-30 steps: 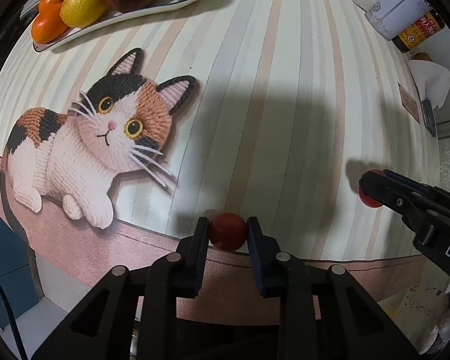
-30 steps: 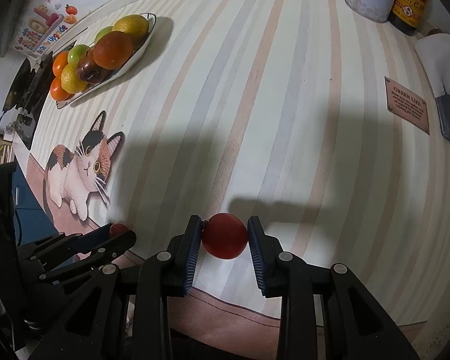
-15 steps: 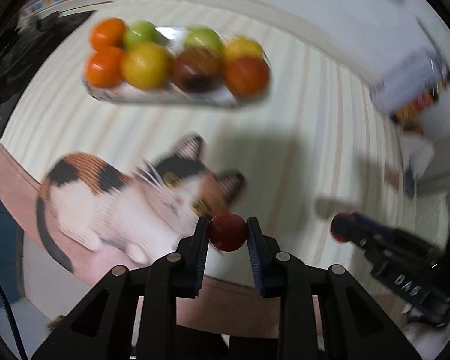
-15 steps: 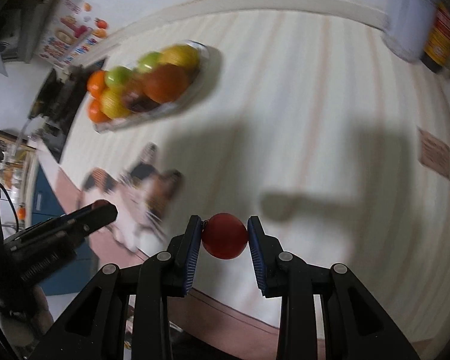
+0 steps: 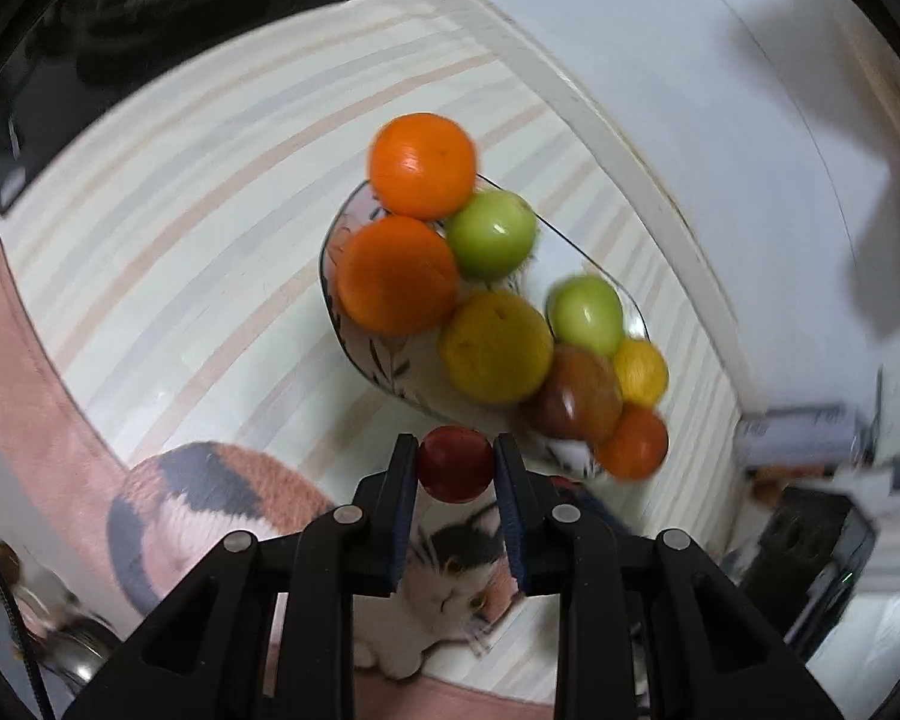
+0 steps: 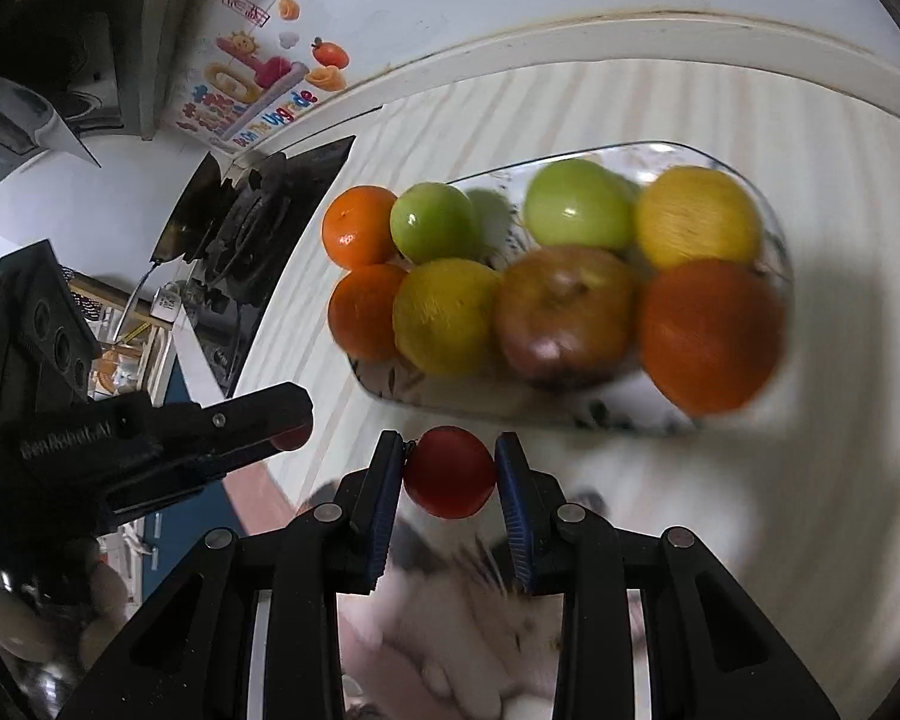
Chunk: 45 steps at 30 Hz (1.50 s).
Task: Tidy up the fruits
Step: 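Carry both cherry tomatoes onto the plate and open both tools, then withdraw both tools back from the plate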
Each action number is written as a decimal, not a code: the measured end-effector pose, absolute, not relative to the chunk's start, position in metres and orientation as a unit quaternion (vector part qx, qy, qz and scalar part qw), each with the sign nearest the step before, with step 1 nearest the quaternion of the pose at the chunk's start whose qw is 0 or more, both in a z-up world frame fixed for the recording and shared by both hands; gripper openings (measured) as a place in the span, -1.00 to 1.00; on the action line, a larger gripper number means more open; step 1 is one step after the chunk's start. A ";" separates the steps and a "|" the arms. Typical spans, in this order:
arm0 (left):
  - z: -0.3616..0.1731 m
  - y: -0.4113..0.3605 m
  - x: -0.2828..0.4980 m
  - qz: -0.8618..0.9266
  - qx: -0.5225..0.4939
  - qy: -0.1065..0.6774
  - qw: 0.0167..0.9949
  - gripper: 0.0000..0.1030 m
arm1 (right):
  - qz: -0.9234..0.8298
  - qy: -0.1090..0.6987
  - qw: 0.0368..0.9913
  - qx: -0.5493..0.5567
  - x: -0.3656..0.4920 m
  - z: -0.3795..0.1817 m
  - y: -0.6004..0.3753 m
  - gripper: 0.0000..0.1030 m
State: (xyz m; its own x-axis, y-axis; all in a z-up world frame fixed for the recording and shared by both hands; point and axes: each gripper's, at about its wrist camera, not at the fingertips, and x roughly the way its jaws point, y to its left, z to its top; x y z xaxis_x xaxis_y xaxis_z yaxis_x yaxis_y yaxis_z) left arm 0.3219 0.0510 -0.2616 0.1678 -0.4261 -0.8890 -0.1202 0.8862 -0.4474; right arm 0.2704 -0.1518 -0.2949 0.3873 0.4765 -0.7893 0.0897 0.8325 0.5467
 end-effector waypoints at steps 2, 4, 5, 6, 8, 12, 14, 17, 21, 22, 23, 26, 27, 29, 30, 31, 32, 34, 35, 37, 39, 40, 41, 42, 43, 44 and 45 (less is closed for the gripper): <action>-0.270 0.055 0.331 -0.111 -0.238 0.642 0.720 -0.56 | 0.121 0.542 0.795 0.244 0.280 -0.304 -0.142 -0.34; -0.278 0.056 0.339 -0.110 -0.249 0.645 0.714 -0.56 | 0.115 0.547 0.798 0.223 0.287 -0.313 -0.136 -0.34; -0.280 0.056 0.341 -0.111 -0.252 0.646 0.712 -0.56 | 0.110 0.549 0.801 0.211 0.291 -0.316 -0.134 -0.34; -0.283 0.057 0.345 -0.111 -0.255 0.647 0.710 -0.56 | 0.109 0.548 0.803 0.206 0.292 -0.318 -0.134 -0.34; -0.290 0.057 0.349 -0.113 -0.258 0.650 0.706 -0.56 | 0.108 0.548 0.806 0.194 0.296 -0.320 -0.131 -0.34; -0.301 0.054 0.352 -0.115 -0.262 0.656 0.699 -0.56 | 0.106 0.542 0.817 0.164 0.296 -0.318 -0.124 -0.34; -0.306 0.052 0.353 -0.116 -0.262 0.657 0.697 -0.55 | 0.103 0.537 0.824 0.149 0.299 -0.318 -0.120 -0.34; -0.312 0.050 0.354 -0.116 -0.261 0.663 0.692 -0.55 | 0.099 0.528 0.834 0.125 0.299 -0.317 -0.114 -0.33; -0.319 0.047 0.355 -0.111 -0.256 0.676 0.682 -0.49 | 0.103 0.520 0.840 0.119 0.296 -0.316 -0.114 -0.32; -0.320 0.046 0.355 -0.108 -0.256 0.679 0.680 -0.49 | 0.104 0.519 0.841 0.115 0.296 -0.316 -0.114 -0.31; -0.321 0.045 0.355 -0.106 -0.255 0.681 0.678 -0.49 | 0.104 0.519 0.841 0.114 0.294 -0.315 -0.114 -0.31; -0.319 0.045 0.355 -0.104 -0.245 0.681 0.682 -0.49 | 0.104 0.517 0.842 0.115 0.292 -0.313 -0.113 -0.16; -0.316 0.045 0.354 -0.105 -0.244 0.679 0.684 -0.49 | 0.109 0.516 0.842 0.117 0.291 -0.311 -0.112 -0.11; -0.312 0.045 0.353 -0.105 -0.240 0.677 0.687 -0.45 | 0.111 0.511 0.845 0.114 0.286 -0.306 -0.111 0.15; -0.307 0.046 0.352 -0.105 -0.237 0.674 0.692 -0.42 | 0.111 0.509 0.846 0.113 0.282 -0.302 -0.111 0.23; -0.303 0.047 0.350 -0.104 -0.232 0.671 0.697 -0.36 | 0.111 0.505 0.848 0.114 0.279 -0.298 -0.112 0.42; -0.299 0.049 0.348 -0.102 -0.225 0.668 0.702 -0.32 | 0.109 0.500 0.851 0.117 0.275 -0.292 -0.114 0.54; -0.289 0.052 0.343 -0.096 -0.210 0.660 0.715 -0.13 | 0.106 0.494 0.854 0.127 0.267 -0.281 -0.119 0.55; -0.285 0.054 0.340 -0.093 -0.200 0.657 0.721 -0.06 | 0.104 0.493 0.854 0.129 0.266 -0.278 -0.121 0.57; -0.275 0.055 0.332 -0.082 -0.166 0.650 0.737 0.32 | 0.086 0.498 0.854 0.127 0.258 -0.266 -0.131 0.74; -0.262 0.053 0.320 -0.066 -0.121 0.637 0.758 0.40 | 0.062 0.507 0.852 0.118 0.251 -0.257 -0.140 0.85; -0.257 0.051 0.315 -0.059 -0.103 0.632 0.766 0.58 | 0.053 0.510 0.851 0.115 0.248 -0.252 -0.145 0.86; -0.253 0.050 0.309 -0.055 -0.087 0.626 0.773 0.70 | 0.035 0.516 0.849 0.108 0.243 -0.246 -0.153 0.86; -0.247 0.048 0.300 -0.049 -0.066 0.619 0.781 0.86 | 0.026 0.518 0.848 0.106 0.239 -0.242 -0.159 0.86; -0.242 0.047 0.294 -0.044 -0.054 0.614 0.786 0.87 | 0.017 0.518 0.849 0.106 0.235 -0.237 -0.166 0.87; -0.238 0.045 0.289 -0.040 -0.043 0.608 0.792 0.87 | 0.004 0.519 0.848 0.104 0.231 -0.232 -0.172 0.91; -0.232 0.042 0.282 -0.032 -0.028 0.601 0.798 0.87 | -0.007 0.521 0.848 0.100 0.227 -0.226 -0.180 0.92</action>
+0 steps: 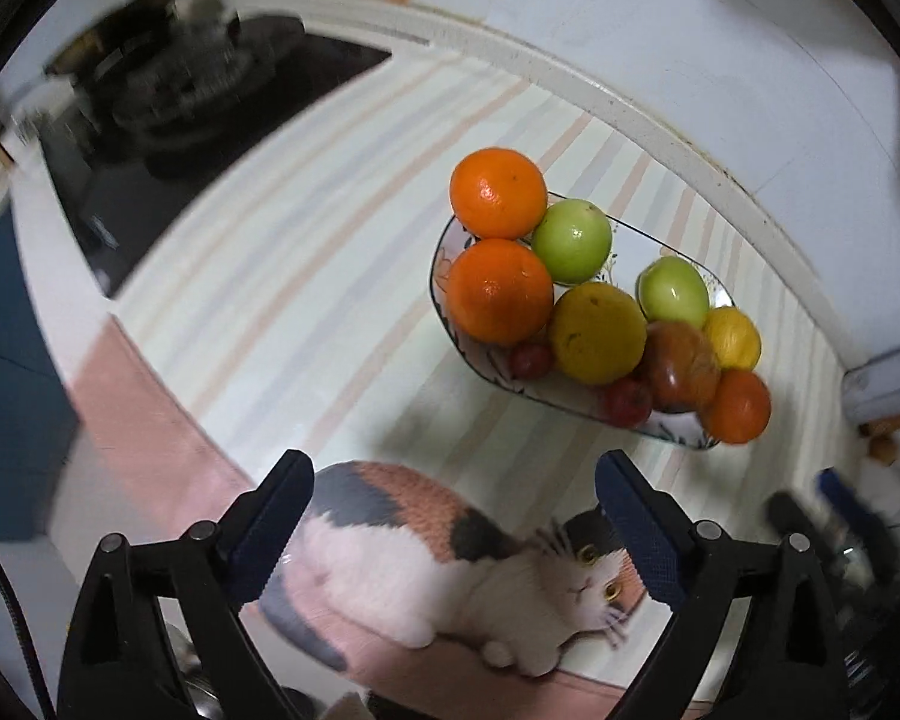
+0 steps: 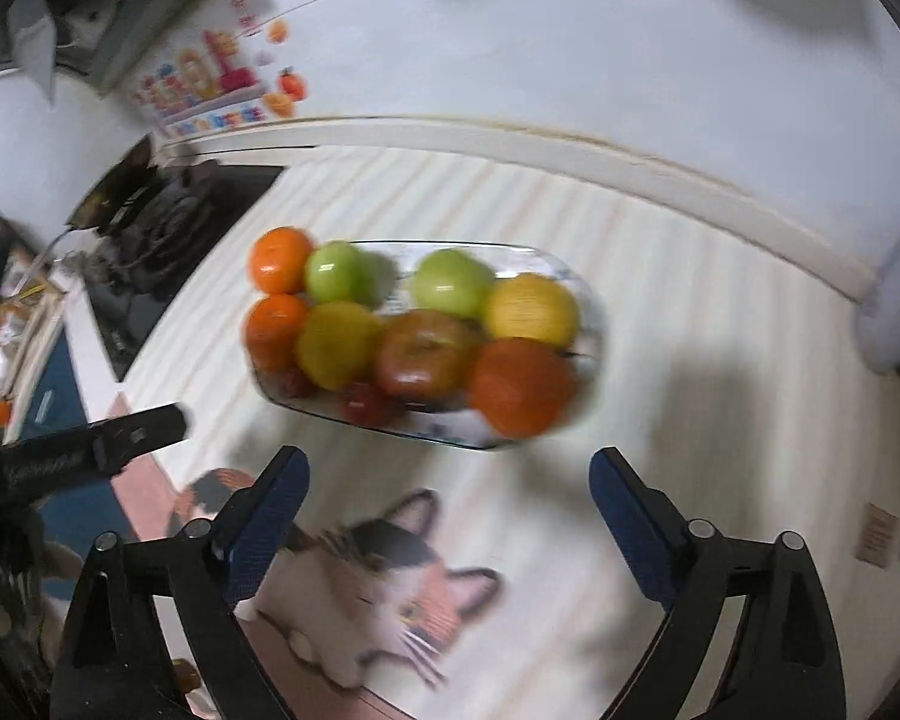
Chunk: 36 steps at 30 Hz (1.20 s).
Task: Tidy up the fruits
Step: 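Withdraw both tools back from the plate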
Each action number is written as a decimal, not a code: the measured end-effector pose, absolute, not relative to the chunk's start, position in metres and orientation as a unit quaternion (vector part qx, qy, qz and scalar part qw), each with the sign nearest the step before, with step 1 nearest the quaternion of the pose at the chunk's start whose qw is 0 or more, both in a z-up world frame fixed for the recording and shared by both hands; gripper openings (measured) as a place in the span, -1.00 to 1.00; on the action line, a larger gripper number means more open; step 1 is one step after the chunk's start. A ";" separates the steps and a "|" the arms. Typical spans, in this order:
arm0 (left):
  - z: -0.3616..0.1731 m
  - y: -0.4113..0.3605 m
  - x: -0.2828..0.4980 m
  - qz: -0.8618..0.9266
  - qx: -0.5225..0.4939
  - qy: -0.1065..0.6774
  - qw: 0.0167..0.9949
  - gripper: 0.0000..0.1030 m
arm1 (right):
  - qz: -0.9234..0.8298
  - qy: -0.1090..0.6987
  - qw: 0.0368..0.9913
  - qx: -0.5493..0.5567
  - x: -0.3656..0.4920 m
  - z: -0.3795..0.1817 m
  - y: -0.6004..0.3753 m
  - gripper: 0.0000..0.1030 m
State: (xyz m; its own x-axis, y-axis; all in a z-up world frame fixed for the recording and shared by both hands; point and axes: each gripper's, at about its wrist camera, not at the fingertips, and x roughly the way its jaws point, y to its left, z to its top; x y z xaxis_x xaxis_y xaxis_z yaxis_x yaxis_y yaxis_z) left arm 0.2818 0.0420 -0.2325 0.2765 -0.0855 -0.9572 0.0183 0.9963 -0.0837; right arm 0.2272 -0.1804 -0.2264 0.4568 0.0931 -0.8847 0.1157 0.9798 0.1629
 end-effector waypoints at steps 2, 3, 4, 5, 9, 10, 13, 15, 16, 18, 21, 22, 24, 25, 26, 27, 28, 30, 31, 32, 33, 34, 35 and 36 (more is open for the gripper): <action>-0.224 0.038 0.273 -0.024 -0.017 0.589 0.808 0.87 | -0.020 0.520 0.849 0.094 0.221 -0.216 -0.191 0.92; -0.219 0.036 0.268 -0.019 -0.014 0.583 0.812 0.87 | -0.023 0.518 0.850 0.091 0.218 -0.211 -0.196 0.92; -0.215 0.034 0.263 -0.017 -0.011 0.578 0.816 0.87 | -0.027 0.514 0.853 0.086 0.214 -0.206 -0.201 0.92; -0.211 0.033 0.259 -0.015 -0.008 0.575 0.818 0.87 | -0.031 0.513 0.854 0.082 0.212 -0.203 -0.203 0.92; -0.193 0.017 0.243 -0.004 -0.001 0.559 0.829 0.88 | -0.032 0.507 0.858 0.078 0.201 -0.186 -0.217 0.92; -0.189 0.013 0.240 -0.001 -0.001 0.556 0.831 0.88 | -0.030 0.505 0.859 0.077 0.197 -0.182 -0.221 0.92; -0.174 0.003 0.226 0.007 -0.002 0.544 0.839 0.88 | -0.026 0.502 0.861 0.075 0.192 -0.171 -0.226 0.92; -0.163 -0.004 0.216 0.018 0.002 0.532 0.847 0.88 | -0.019 0.499 0.863 0.073 0.185 -0.161 -0.231 0.92; -0.157 -0.008 0.212 0.025 0.006 0.527 0.849 0.88 | -0.016 0.496 0.865 0.071 0.181 -0.154 -0.233 0.92; -0.147 -0.013 0.202 0.038 0.012 0.519 0.854 0.88 | -0.009 0.491 0.869 0.068 0.173 -0.143 -0.236 0.92; -0.129 -0.018 0.185 0.044 0.005 0.506 0.862 0.88 | -0.002 0.484 0.873 0.062 0.156 -0.125 -0.239 0.92; -0.123 -0.019 0.180 0.043 0.002 0.501 0.864 0.88 | 0.001 0.481 0.875 0.060 0.148 -0.118 -0.240 0.92; -0.108 -0.022 0.165 0.040 -0.001 0.489 0.871 0.88 | 0.007 0.475 0.878 0.058 0.135 -0.104 -0.241 0.92; -0.101 -0.023 0.158 0.038 -0.002 0.484 0.874 0.88 | 0.010 0.472 0.880 0.057 0.128 -0.097 -0.241 0.92; -0.095 -0.024 0.151 0.035 -0.001 0.479 0.877 0.88 | 0.012 0.467 0.883 0.054 0.120 -0.088 -0.241 0.92; -0.086 -0.026 0.142 0.032 -0.001 0.474 0.880 0.88 | 0.012 0.461 0.886 0.050 0.110 -0.079 -0.240 0.92; -0.080 -0.026 0.135 0.028 -0.002 0.470 0.882 0.88 | 0.014 0.456 0.888 0.049 0.101 -0.070 -0.240 0.92; -0.066 -0.028 0.119 0.023 0.001 0.461 0.887 0.88 | 0.020 0.450 0.892 0.050 0.087 -0.055 -0.240 0.92; -0.060 -0.028 0.112 0.021 0.003 0.458 0.889 0.88 | 0.022 0.444 0.894 0.049 0.078 -0.046 -0.240 0.92; -0.054 -0.029 0.105 0.018 0.002 0.454 0.891 0.88 | 0.023 0.441 0.896 0.047 0.073 -0.040 -0.239 0.92; -0.048 -0.029 0.098 0.016 0.003 0.449 0.893 0.88 | 0.024 0.436 0.899 0.044 0.065 -0.031 -0.238 0.92; -0.041 -0.028 0.090 0.014 0.003 0.445 0.896 0.88 | 0.025 0.432 0.901 0.042 0.058 -0.023 -0.237 0.92; -0.035 -0.027 0.082 0.011 0.001 0.441 0.897 0.88 | 0.026 0.428 0.903 0.040 0.051 -0.016 -0.236 0.92; -0.032 -0.027 0.077 0.009 0.001 0.439 0.898 0.88 | 0.027 0.424 0.905 0.034 0.044 -0.008 -0.233 0.92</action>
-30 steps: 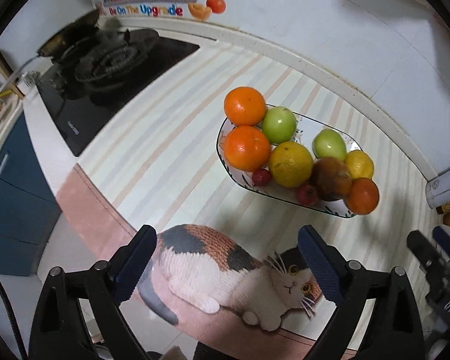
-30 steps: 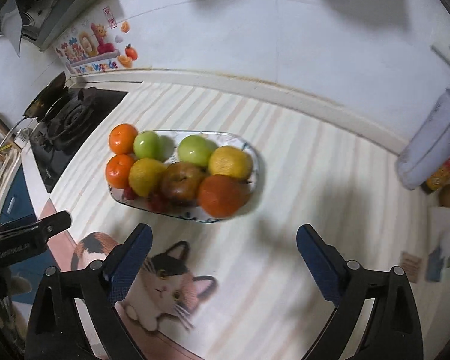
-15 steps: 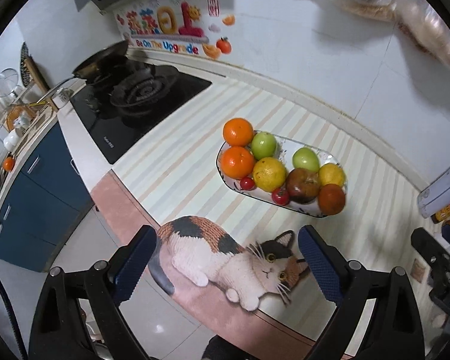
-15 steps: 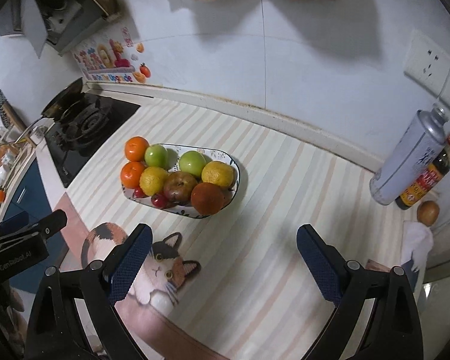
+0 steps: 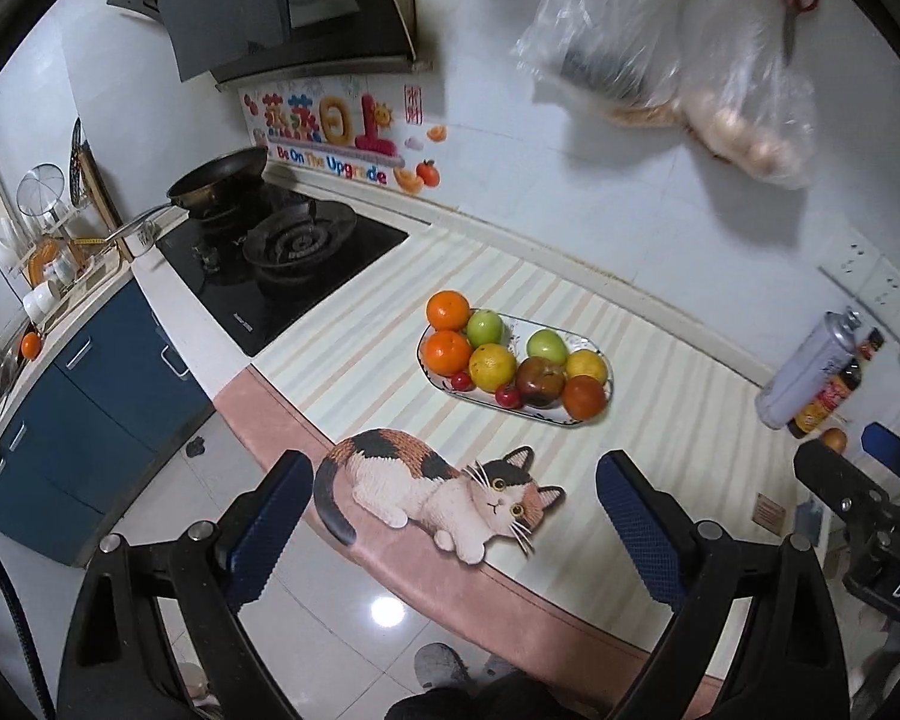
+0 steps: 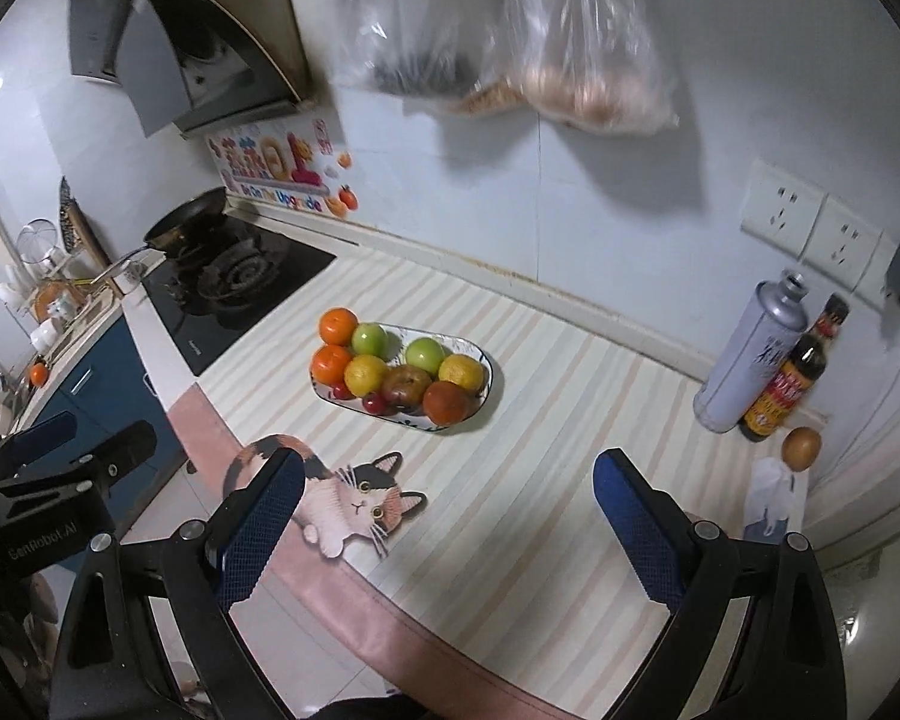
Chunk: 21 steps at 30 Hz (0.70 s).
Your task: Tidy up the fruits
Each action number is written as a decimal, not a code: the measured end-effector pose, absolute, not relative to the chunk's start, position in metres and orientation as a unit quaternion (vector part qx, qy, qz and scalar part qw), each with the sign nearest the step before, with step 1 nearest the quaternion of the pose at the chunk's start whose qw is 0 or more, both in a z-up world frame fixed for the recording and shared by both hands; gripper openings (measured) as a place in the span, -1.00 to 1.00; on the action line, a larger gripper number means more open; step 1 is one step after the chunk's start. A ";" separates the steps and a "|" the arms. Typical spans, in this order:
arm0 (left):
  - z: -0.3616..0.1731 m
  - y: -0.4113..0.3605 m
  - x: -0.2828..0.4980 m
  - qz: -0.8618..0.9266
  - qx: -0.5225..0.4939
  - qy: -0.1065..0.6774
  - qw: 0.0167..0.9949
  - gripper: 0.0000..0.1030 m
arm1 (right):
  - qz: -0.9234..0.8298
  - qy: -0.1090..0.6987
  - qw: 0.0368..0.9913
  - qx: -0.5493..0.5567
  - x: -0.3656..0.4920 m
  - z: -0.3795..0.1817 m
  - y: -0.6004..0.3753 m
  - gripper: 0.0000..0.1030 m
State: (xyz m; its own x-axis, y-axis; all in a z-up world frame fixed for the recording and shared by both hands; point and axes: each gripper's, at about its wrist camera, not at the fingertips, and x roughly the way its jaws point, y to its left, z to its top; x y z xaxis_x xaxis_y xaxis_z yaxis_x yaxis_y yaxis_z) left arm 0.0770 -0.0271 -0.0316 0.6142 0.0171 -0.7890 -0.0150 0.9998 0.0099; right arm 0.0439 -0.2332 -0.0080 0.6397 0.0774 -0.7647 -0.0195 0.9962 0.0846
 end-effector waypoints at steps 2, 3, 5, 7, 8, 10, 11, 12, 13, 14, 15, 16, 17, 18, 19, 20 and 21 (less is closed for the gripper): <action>-0.021 -0.026 0.064 0.008 0.002 0.432 0.902 0.88 | 0.028 0.419 0.907 0.030 0.032 0.003 -0.231 0.92; -0.017 -0.026 0.058 0.008 0.002 0.428 0.904 0.88 | 0.031 0.417 0.908 0.032 0.025 0.009 -0.230 0.92; -0.011 -0.025 0.049 0.007 0.000 0.423 0.906 0.88 | 0.033 0.416 0.908 0.031 0.016 0.017 -0.230 0.92; -0.005 -0.025 0.041 0.004 -0.001 0.419 0.908 0.88 | 0.037 0.414 0.909 0.034 0.005 0.025 -0.229 0.92; -0.004 -0.025 0.038 0.005 -0.001 0.416 0.909 0.88 | 0.037 0.412 0.910 0.033 0.001 0.028 -0.228 0.92; 0.001 -0.024 0.032 0.003 -0.002 0.410 0.912 0.88 | 0.038 0.409 0.911 0.032 -0.004 0.033 -0.227 0.92; 0.003 -0.024 0.029 0.004 -0.002 0.406 0.914 0.88 | 0.040 0.408 0.911 0.033 -0.008 0.036 -0.227 0.92; 0.005 -0.024 0.027 0.004 -0.003 0.404 0.915 0.88 | 0.040 0.408 0.912 0.034 -0.010 0.036 -0.226 0.92; 0.006 -0.023 0.025 0.004 -0.004 0.403 0.915 0.88 | 0.042 0.408 0.911 0.036 -0.011 0.038 -0.225 0.92; 0.007 -0.023 0.023 0.004 -0.006 0.402 0.916 0.88 | 0.046 0.409 0.911 0.037 -0.014 0.039 -0.224 0.92; 0.008 -0.022 0.021 0.003 -0.007 0.400 0.916 0.88 | 0.047 0.408 0.911 0.037 -0.016 0.040 -0.223 0.92; 0.008 -0.022 0.021 0.003 -0.008 0.400 0.916 0.88 | 0.048 0.407 0.911 0.038 -0.015 0.040 -0.223 0.92; 0.008 -0.022 0.022 0.002 -0.008 0.401 0.916 0.88 | 0.049 0.408 0.911 0.039 -0.015 0.040 -0.222 0.92; 0.008 -0.022 0.021 0.003 -0.008 0.402 0.916 0.88 | 0.050 0.409 0.910 0.040 -0.014 0.040 -0.222 0.92; 0.008 -0.023 0.022 0.004 -0.007 0.403 0.915 0.88 | 0.050 0.410 0.910 0.041 -0.013 0.038 -0.222 0.92; 0.007 -0.023 0.025 0.004 -0.006 0.405 0.914 0.88 | 0.049 0.411 0.909 0.041 -0.010 0.036 -0.223 0.92; 0.005 -0.023 0.028 0.004 -0.006 0.408 0.913 0.88 | 0.047 0.413 0.909 0.040 -0.007 0.034 -0.223 0.92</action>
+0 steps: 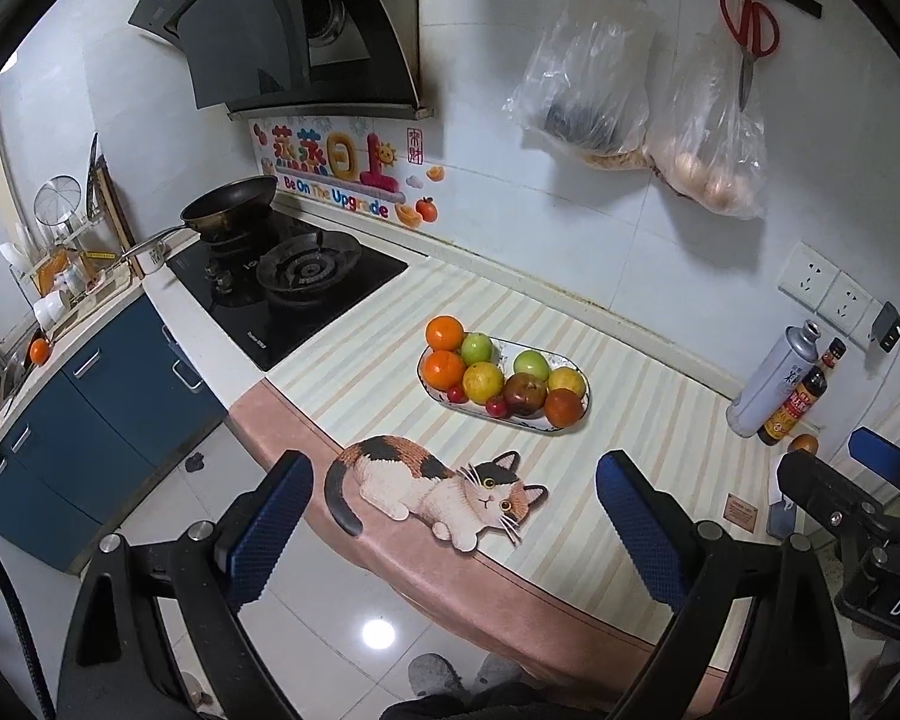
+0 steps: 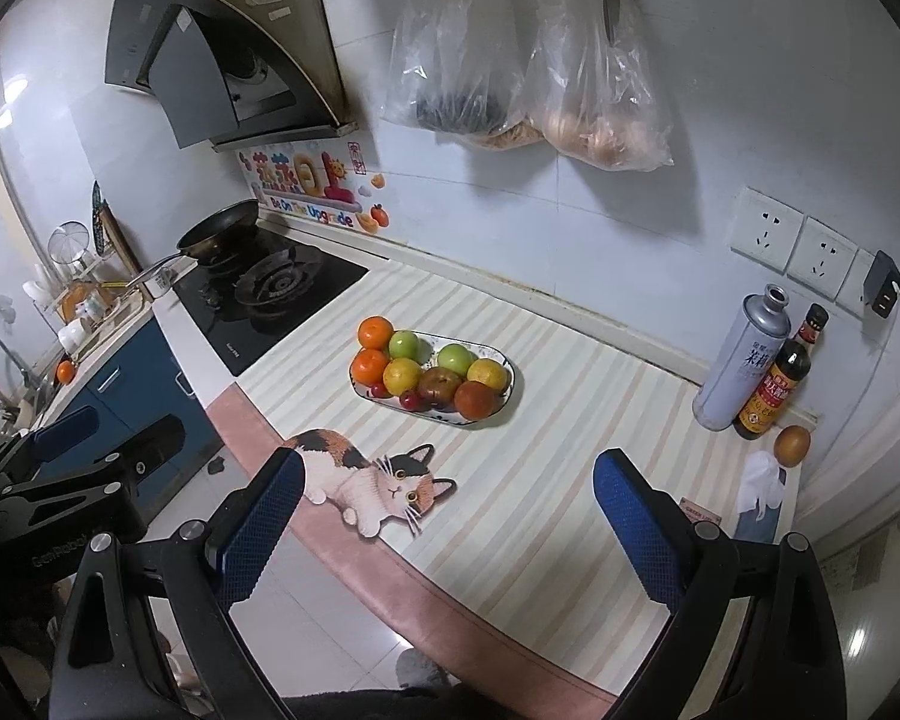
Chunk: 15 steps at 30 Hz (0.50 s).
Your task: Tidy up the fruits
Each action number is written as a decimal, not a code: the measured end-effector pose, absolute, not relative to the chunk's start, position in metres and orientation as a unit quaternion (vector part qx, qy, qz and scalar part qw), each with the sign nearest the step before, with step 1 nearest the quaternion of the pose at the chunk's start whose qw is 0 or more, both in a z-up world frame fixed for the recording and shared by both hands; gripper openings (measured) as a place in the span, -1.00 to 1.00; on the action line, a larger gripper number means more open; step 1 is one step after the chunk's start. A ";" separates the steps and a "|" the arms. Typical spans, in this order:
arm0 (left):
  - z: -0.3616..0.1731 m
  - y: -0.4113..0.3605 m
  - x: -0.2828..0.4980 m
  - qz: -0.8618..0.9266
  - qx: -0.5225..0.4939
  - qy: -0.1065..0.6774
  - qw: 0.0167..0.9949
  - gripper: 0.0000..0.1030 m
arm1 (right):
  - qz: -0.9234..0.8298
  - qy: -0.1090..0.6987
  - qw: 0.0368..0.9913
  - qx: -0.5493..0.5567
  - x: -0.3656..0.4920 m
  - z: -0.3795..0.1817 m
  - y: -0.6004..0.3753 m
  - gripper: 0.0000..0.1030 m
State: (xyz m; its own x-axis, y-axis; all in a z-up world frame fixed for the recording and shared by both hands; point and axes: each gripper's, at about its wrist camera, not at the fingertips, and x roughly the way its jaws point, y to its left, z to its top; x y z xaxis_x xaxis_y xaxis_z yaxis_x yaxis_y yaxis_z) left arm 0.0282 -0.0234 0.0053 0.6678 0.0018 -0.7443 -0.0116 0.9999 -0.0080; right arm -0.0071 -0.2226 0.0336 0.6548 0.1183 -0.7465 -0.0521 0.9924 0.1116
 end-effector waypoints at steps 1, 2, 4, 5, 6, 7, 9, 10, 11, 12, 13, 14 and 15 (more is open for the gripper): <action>0.004 -0.024 0.031 0.005 -0.005 0.408 0.913 0.88 | 0.047 0.414 0.908 0.040 -0.004 0.032 -0.223 0.92; 0.003 -0.024 0.035 0.006 -0.003 0.409 0.913 0.88 | 0.044 0.415 0.908 0.040 0.001 0.029 -0.223 0.92; 0.000 -0.025 0.044 0.007 -0.002 0.412 0.911 0.88 | 0.044 0.419 0.906 0.044 0.010 0.022 -0.224 0.92; -0.002 -0.025 0.049 0.005 -0.004 0.417 0.909 0.88 | 0.043 0.420 0.905 0.046 0.014 0.019 -0.225 0.92; -0.004 -0.025 0.054 0.002 -0.006 0.419 0.908 0.88 | 0.041 0.422 0.905 0.045 0.020 0.016 -0.225 0.92; -0.007 -0.025 0.059 0.002 -0.005 0.421 0.907 0.88 | 0.040 0.423 0.904 0.045 0.025 0.015 -0.226 0.92; -0.011 -0.025 0.069 0.006 -0.001 0.426 0.905 0.94 | 0.036 0.425 0.903 0.047 0.038 0.009 -0.228 0.92; -0.012 -0.025 0.073 0.009 0.000 0.424 0.906 0.98 | 0.034 0.426 0.903 0.046 0.044 0.007 -0.229 0.92; -0.013 -0.025 0.078 0.013 0.001 0.422 0.907 0.98 | 0.031 0.425 0.903 0.045 0.050 0.006 -0.229 0.92; -0.016 -0.025 0.085 0.017 0.002 0.423 0.906 0.98 | 0.028 0.427 0.903 0.043 0.058 0.002 -0.231 0.92; -0.017 -0.025 0.090 0.019 0.002 0.423 0.906 0.98 | 0.027 0.429 0.902 0.045 0.066 -0.001 -0.232 0.92; -0.019 -0.025 0.095 0.022 0.002 0.423 0.906 0.98 | 0.024 0.431 0.901 0.045 0.073 -0.004 -0.233 0.92; -0.023 -0.026 0.103 0.026 0.005 0.425 0.905 0.98 | 0.022 0.433 0.900 0.043 0.080 -0.008 -0.234 0.92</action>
